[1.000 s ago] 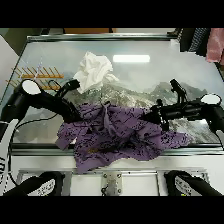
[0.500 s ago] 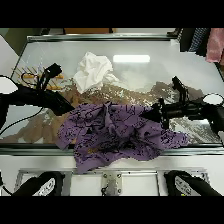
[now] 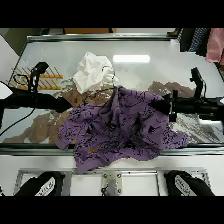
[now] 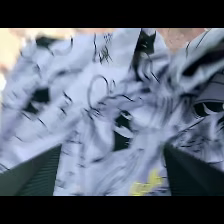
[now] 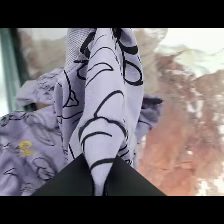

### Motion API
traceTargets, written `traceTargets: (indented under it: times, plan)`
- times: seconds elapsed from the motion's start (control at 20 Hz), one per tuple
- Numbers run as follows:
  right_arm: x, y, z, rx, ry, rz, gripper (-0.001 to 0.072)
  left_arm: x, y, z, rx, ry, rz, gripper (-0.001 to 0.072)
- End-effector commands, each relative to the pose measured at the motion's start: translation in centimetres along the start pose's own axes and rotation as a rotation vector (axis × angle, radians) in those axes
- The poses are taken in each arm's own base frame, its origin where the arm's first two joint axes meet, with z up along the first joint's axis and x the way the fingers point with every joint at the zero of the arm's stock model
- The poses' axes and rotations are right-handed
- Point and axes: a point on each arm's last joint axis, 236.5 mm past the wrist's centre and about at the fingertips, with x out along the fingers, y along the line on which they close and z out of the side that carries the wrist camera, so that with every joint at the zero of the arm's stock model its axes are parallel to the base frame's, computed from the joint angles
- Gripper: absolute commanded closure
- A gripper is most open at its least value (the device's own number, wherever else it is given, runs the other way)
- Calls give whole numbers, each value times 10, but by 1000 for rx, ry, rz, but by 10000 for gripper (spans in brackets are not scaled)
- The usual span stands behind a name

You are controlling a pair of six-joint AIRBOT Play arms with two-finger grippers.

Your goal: Fold the clothes and pants, and hang the long-sleeved shirts on hangers.

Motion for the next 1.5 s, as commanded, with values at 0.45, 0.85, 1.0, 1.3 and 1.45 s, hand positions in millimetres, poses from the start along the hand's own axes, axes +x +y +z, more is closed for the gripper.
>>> traceTargets:
  times: [0.45,0.85,1.0,1.3,1.45]
  plan:
    - [-14,-7,13,-2,-29,-87,702,110,-78,14,-393,-169,-106,36]
    - [-14,-5,13,-2,-27,-81,702,157,-90,32,-430,-108,-108,126]
    - [-14,-5,13,-2,-27,-81,702,155,-87,46,-469,-169,-110,126]
    - [-14,-5,13,20,-28,-81,702,154,-86,53,-487,-201,-114,126]
    - [-14,-5,13,20,-28,-81,701,163,-92,45,-475,-168,-112,126]
